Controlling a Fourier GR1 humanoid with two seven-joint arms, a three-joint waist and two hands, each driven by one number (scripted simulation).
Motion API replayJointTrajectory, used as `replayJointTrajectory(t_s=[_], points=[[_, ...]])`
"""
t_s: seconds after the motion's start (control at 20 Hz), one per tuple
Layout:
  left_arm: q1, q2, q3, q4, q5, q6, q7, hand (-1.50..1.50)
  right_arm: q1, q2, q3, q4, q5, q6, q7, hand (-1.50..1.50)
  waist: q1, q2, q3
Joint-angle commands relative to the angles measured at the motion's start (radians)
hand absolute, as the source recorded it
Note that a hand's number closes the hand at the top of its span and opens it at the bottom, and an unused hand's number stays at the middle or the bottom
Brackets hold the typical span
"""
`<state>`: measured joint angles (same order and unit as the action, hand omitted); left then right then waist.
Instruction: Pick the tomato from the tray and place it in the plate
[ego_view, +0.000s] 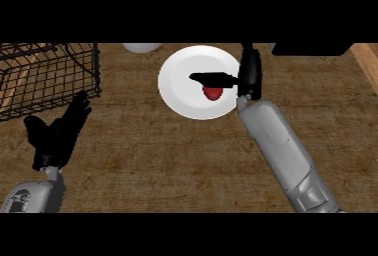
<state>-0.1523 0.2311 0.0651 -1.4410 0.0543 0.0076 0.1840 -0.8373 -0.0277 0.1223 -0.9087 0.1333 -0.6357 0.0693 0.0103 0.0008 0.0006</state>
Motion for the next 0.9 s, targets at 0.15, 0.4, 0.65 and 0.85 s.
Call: replayJointTrajectory(t_s=[0.15, 0.4, 0.65, 0.85], points=[[-0.034, -0.019, 0.012, 0.109, -0.039, -0.006, -0.08, 0.0, 0.092, -0.016, -0.014, -0.076, 0.023, 0.062, -0.044, -1.5, -0.009, -0.001, -0.001], [0.017, -0.023, 0.018, -0.029, -0.01, -0.017, 0.022, 0.0, 0.125, -0.008, -0.086, -0.006, -0.003, 0.078, -0.165, -1.5, -0.004, 0.0, 0.0], [0.028, -0.039, 0.015, -0.017, -0.031, -0.014, -0.004, 0.0, 0.202, -0.052, -0.045, -0.157, 0.054, 0.103, -0.057, -1.5, -0.008, -0.002, -0.001], [-0.017, -0.004, 0.048, 0.017, 0.0, -0.066, 0.012, 0.0, 0.275, -0.061, -0.075, -0.127, 0.042, 0.123, -0.142, -1.5, -0.009, -0.001, -0.001]])
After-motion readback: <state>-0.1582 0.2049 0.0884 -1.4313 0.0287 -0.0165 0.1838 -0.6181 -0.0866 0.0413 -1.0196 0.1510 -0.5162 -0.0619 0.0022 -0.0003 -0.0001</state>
